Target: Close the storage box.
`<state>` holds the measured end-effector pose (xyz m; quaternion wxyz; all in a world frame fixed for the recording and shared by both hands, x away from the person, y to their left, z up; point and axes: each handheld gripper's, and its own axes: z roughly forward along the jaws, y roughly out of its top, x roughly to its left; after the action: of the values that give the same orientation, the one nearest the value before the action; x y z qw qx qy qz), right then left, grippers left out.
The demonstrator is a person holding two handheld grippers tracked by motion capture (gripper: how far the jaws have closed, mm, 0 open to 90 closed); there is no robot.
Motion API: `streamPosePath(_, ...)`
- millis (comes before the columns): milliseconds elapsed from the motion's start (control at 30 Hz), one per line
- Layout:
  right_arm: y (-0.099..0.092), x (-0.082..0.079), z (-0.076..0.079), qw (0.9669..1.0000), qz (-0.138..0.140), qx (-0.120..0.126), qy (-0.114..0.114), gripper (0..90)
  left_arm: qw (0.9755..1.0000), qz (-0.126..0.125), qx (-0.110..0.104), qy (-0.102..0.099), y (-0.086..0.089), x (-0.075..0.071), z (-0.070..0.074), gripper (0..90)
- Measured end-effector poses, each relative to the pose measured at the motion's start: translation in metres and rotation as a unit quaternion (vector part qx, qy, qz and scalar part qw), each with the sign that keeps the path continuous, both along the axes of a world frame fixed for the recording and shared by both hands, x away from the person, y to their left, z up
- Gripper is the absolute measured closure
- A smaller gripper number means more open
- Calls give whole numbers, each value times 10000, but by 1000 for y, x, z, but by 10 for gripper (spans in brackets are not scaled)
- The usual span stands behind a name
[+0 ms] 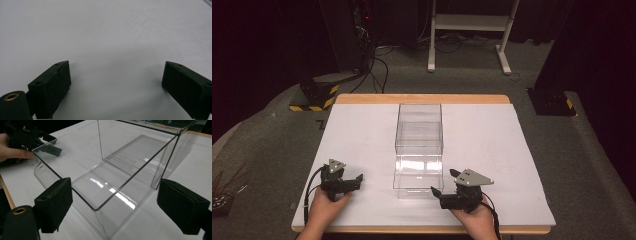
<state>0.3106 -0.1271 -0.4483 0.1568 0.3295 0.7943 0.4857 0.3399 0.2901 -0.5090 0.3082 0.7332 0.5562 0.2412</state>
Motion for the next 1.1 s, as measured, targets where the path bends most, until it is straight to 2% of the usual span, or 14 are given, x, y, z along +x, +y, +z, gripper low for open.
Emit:
streamPosePath(767, -2, 6, -9, 9997, -154, 121, 113, 136, 10000, -4, -6, 3, 0, 0, 0, 88)
streamPosePath(1100, -2, 9, -11, 9996, -234, 167, -8, 140, 10000, -5, -6, 2, 0, 0, 0, 88)
